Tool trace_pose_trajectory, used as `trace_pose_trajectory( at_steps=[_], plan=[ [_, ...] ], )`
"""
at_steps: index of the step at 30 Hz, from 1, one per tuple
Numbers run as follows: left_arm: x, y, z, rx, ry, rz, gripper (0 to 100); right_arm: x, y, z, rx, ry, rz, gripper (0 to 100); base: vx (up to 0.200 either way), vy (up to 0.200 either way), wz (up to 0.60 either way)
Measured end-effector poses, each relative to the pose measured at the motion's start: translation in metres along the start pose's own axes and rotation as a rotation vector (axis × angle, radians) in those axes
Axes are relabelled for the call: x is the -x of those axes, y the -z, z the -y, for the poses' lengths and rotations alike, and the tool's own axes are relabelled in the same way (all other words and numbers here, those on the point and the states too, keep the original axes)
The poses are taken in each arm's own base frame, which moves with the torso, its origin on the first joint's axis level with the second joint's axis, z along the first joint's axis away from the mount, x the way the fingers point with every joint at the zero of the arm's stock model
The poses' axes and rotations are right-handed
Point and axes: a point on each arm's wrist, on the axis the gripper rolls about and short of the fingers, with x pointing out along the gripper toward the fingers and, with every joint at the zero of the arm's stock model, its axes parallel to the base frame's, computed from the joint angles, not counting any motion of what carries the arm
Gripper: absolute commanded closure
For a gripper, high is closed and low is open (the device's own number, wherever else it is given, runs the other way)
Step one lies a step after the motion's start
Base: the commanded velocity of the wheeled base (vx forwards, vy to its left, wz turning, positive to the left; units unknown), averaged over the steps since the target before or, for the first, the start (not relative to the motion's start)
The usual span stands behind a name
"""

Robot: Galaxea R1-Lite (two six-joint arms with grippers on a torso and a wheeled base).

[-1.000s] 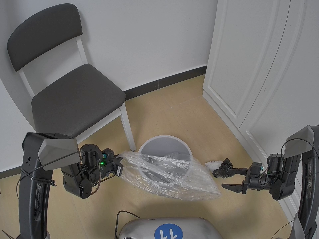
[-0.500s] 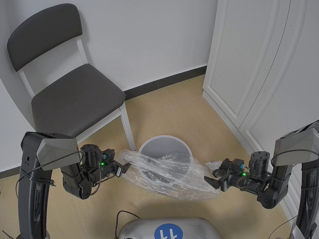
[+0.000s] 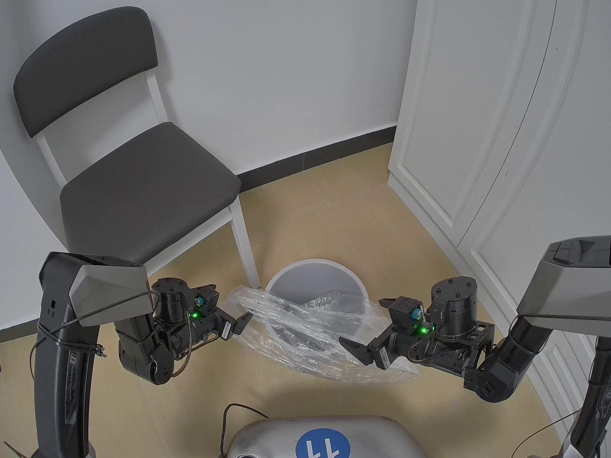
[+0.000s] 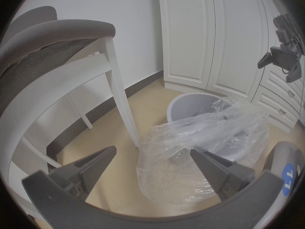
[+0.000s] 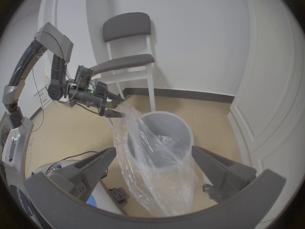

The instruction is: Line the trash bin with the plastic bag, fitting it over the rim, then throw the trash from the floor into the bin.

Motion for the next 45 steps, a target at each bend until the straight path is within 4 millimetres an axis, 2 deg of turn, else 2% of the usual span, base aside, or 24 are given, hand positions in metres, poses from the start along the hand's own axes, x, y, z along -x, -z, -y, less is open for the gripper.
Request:
trace_pose_trajectory(
  at_steps=[3,10,16,25,35,36,45],
  plan=[
    [0.001,0.0,0.001,-0.001,0.001,-0.003,0,-0.002,-0.002,-0.007,0.007,-0.018,0.006,0,0.0,0.0,0.0],
    [0.001,0.0,0.001,-0.004,0.001,0.0,0,-0.019,0.01,-0.016,0.009,-0.041,-0.019,0,0.0,0.0,0.0],
    [0.0,-0.001,0.001,-0.006,0.001,0.005,0,-0.039,0.023,-0.016,-0.012,-0.037,-0.048,0,0.0,0.0,0.0],
    [-0.001,0.0,0.002,-0.007,0.003,0.004,0,-0.058,0.042,-0.013,-0.027,-0.029,-0.082,0,0.0,0.0,0.0],
    [-0.001,0.001,0.003,-0.02,0.004,0.002,0,-0.07,0.053,-0.009,-0.06,-0.017,-0.098,0,0.0,0.0,0.0],
    [-0.001,0.001,0.003,-0.023,0.004,0.001,0,-0.071,0.054,-0.009,-0.06,-0.017,-0.098,100,0.0,0.0,0.0],
    [-0.002,0.002,0.003,-0.027,0.006,-0.002,0,-0.077,0.054,-0.009,-0.101,-0.01,-0.064,100,0.0,0.0,0.0]
  ],
)
